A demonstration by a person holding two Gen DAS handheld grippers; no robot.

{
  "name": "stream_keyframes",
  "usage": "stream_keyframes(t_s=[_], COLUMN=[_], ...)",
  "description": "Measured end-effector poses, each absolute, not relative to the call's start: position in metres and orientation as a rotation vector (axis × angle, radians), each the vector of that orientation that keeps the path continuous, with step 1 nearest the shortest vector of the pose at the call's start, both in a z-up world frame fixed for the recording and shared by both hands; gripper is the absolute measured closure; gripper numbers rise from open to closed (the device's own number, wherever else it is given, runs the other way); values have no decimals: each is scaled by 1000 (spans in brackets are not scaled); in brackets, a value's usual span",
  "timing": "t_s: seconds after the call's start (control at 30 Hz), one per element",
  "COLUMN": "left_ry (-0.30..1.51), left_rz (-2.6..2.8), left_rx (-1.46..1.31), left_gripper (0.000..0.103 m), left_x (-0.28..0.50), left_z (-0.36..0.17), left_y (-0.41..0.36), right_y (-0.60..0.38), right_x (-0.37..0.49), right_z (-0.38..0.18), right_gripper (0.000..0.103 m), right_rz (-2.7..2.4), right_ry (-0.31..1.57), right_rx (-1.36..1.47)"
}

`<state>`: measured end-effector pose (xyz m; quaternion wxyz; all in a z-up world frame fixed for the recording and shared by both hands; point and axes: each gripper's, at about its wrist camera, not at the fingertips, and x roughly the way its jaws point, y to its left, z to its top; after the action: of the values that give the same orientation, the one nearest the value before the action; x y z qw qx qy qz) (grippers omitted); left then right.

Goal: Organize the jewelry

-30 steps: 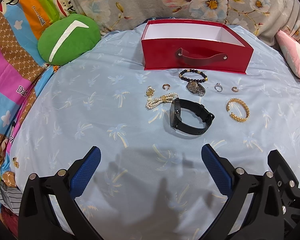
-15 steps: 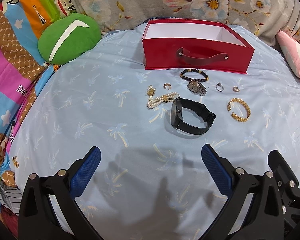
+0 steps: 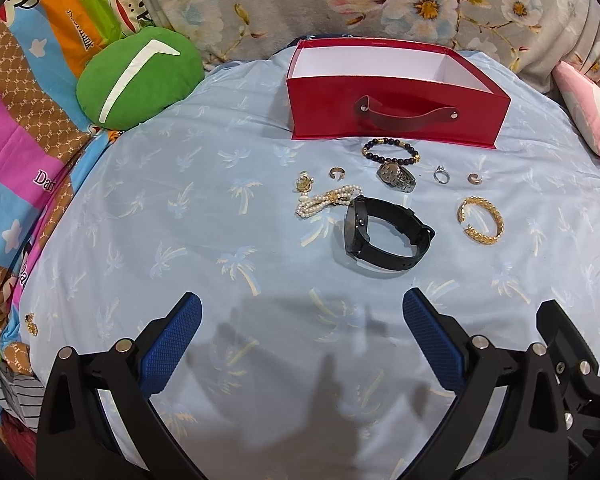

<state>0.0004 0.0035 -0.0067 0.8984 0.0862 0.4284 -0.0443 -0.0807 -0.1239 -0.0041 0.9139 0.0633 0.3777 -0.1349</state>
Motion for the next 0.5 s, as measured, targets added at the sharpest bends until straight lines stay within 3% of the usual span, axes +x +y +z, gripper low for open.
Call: stream_keyframes(t_s=[0.5], left_ry=[889], left_rz=[-91], left_rx=[177], left_gripper=[5], left_x=[1], left_z=[-7], left_y=[6], right_y=[-123], right_x=[-78], right_z=[-5], right_gripper=[5], right_rz=[-278], right_ry=[779], right_rx=[130])
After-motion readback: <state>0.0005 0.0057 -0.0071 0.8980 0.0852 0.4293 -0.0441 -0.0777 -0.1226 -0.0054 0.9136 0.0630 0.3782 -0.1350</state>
